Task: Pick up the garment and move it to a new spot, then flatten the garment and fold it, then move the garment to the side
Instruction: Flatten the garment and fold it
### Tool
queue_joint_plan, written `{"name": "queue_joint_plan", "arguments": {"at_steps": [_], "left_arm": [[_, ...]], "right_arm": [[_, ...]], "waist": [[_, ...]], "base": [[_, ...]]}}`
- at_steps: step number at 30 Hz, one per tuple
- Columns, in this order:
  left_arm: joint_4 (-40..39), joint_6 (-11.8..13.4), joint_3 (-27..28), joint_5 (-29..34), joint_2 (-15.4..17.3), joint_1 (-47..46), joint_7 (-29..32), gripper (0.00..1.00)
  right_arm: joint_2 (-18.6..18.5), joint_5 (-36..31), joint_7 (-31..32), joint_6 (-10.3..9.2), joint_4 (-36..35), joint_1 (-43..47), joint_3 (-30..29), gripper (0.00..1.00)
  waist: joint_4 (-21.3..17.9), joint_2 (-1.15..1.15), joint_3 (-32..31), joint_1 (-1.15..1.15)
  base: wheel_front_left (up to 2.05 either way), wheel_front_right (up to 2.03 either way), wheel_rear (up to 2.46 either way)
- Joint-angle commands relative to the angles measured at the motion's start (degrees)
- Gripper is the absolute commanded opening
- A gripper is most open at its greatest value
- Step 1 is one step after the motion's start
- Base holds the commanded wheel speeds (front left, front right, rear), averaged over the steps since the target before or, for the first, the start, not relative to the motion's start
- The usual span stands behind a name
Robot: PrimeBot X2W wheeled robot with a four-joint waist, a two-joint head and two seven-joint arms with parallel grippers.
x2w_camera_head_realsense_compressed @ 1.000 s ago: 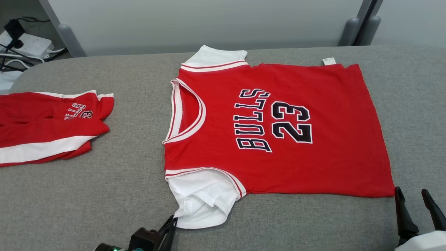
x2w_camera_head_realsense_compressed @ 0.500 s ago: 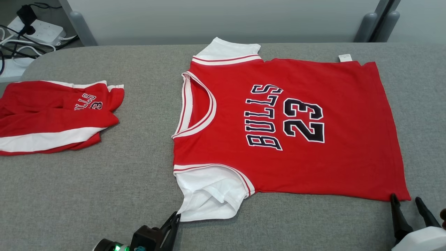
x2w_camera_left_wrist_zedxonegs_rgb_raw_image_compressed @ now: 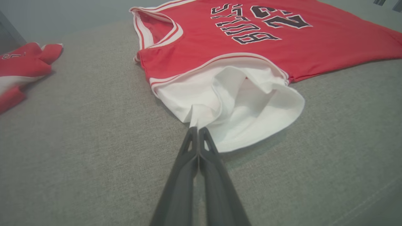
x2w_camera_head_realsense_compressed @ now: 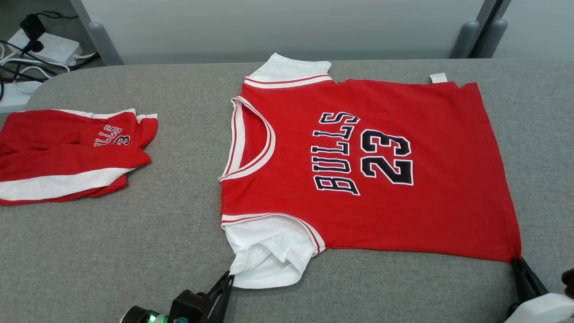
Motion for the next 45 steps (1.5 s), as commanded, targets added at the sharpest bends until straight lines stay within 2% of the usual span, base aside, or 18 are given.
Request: {"name": "queue_joint_plan", "arguments": {"at_steps": [1, 9, 15, 20, 30, 39, 45], "left_arm": [[-1.8, 0.6, 1.6, -0.2, 0.6, -1.4, -0.2, 0.00], [-4.7, 1.4, 2.4, -0.9, 1.2, -1.4, -0.1, 0.00], [-13.1, 2.7, 4.3, -1.1, 2.8, -1.5, 1.2, 0.00], [-21.2, 3.8, 5.6, -1.0, 4.8, 0.8, 5.3, 0.00], [-38.2, 5.0, 5.3, 0.1, 9.8, 11.2, 20.0, 0.00], [-48.2, 5.0, 5.8, -1.1, 13.0, 16.3, 30.0, 0.00], [-51.8, 4.5, 5.4, -2.9, 14.4, 18.8, 35.3, 0.00]], "right_arm": [[-1.9, 0.1, -0.8, 0.00, -1.0, -1.1, 1.3, 0.00], [-3.0, -1.2, -0.8, 0.00, -4.6, 0.3, -0.1, 0.00], [-3.7, -2.8, -0.8, 0.00, -9.6, 2.7, -2.1, 0.00], [-4.9, -2.9, -0.4, 0.00, -12.5, 5.1, -1.5, 0.00], [-8.8, 1.3, 10.2, 0.00, -24.7, 14.4, -2.0, 0.00], [-10.1, 3.6, 20.1, 0.00, -36.8, 22.2, -6.8, 0.00], [-9.9, 4.9, 25.7, 0.00, -41.8, 26.5, -8.2, 0.00]], "waist": [[-0.1, 0.00, -0.1, 0.00], [-0.3, 0.00, -0.3, 0.00], [0.0, 0.00, -0.5, 0.00], [-0.3, 0.00, -1.3, 0.00], [0.3, 0.00, -1.2, 0.00], [0.3, 0.00, -0.2, 0.00], [0.1, 0.00, 0.2, 0.00]], "base": [[0.00, 0.00, 0.00], [0.00, 0.00, 0.00], [0.00, 0.00, 0.00], [0.00, 0.00, 0.00], [0.00, 0.00, 0.00], [0.00, 0.00, 0.00], [0.00, 0.00, 0.00]]}}
